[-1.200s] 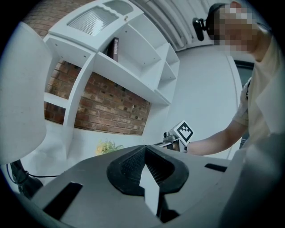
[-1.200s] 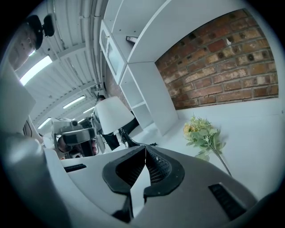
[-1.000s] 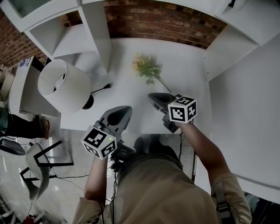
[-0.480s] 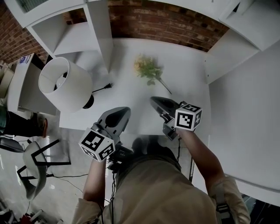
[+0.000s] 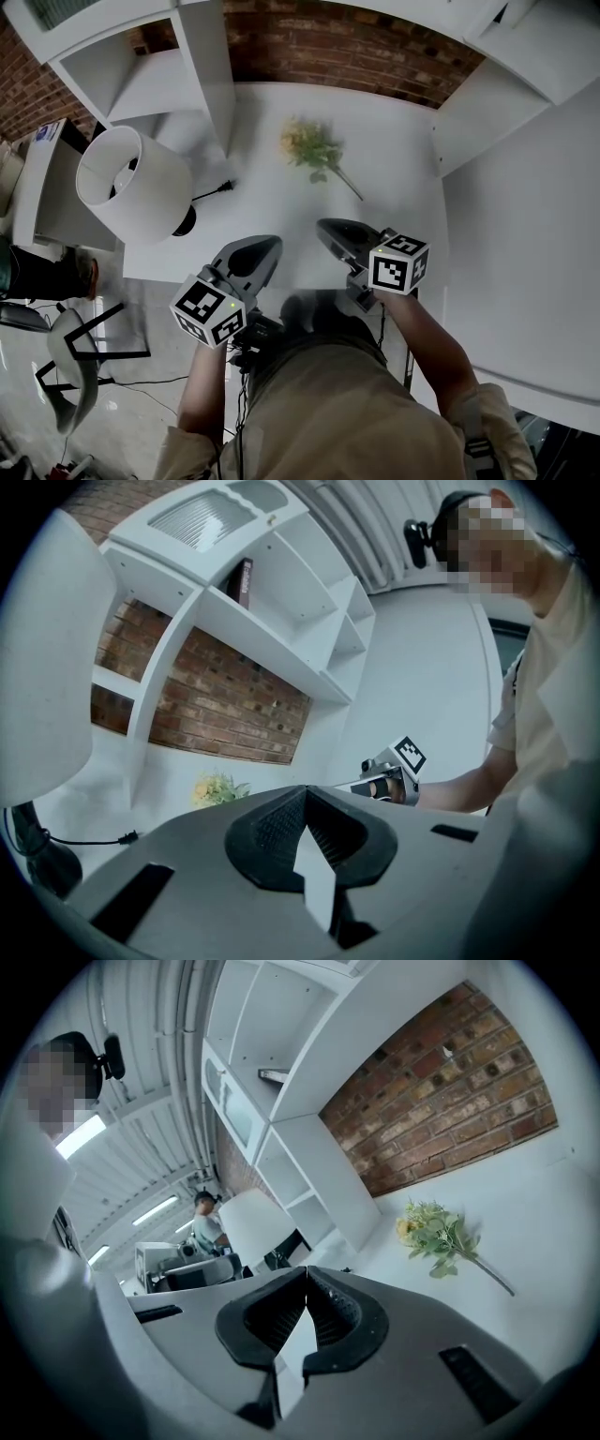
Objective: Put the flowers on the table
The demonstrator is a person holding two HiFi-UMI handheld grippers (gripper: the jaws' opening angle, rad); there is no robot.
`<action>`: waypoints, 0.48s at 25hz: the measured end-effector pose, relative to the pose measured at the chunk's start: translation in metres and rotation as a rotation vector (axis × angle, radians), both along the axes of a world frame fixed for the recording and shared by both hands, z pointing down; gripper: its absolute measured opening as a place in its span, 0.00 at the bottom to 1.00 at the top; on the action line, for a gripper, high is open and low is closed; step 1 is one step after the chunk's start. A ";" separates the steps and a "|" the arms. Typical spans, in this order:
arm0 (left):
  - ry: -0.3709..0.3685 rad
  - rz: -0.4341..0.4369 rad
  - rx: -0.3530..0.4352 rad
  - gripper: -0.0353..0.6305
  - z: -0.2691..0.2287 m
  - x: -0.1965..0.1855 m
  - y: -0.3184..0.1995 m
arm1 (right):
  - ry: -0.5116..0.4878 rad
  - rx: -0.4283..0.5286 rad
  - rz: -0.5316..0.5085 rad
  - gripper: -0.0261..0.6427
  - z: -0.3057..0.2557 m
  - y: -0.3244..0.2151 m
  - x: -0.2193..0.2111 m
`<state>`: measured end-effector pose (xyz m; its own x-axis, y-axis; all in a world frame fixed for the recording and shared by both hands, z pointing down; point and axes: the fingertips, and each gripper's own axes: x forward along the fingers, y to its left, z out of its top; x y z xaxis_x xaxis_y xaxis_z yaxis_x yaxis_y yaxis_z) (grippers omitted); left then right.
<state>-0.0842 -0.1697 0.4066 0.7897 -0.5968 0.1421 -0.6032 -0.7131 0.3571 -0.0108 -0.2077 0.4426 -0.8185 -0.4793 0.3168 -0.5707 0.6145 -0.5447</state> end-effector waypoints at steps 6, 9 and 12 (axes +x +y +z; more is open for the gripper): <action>0.010 0.011 0.003 0.06 -0.002 0.001 0.004 | 0.039 0.064 -0.010 0.07 -0.004 0.008 -0.001; 0.025 0.026 0.016 0.06 -0.006 0.002 0.008 | 0.075 0.106 -0.014 0.07 -0.007 0.013 -0.001; 0.025 0.029 0.023 0.06 -0.008 0.003 0.012 | 0.087 0.122 -0.018 0.07 -0.010 0.018 0.001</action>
<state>-0.0813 -0.1577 0.3989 0.8101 -0.5762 0.1083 -0.5729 -0.7387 0.3550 -0.0094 -0.1894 0.4322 -0.7991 -0.5042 0.3273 -0.6010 0.6834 -0.4146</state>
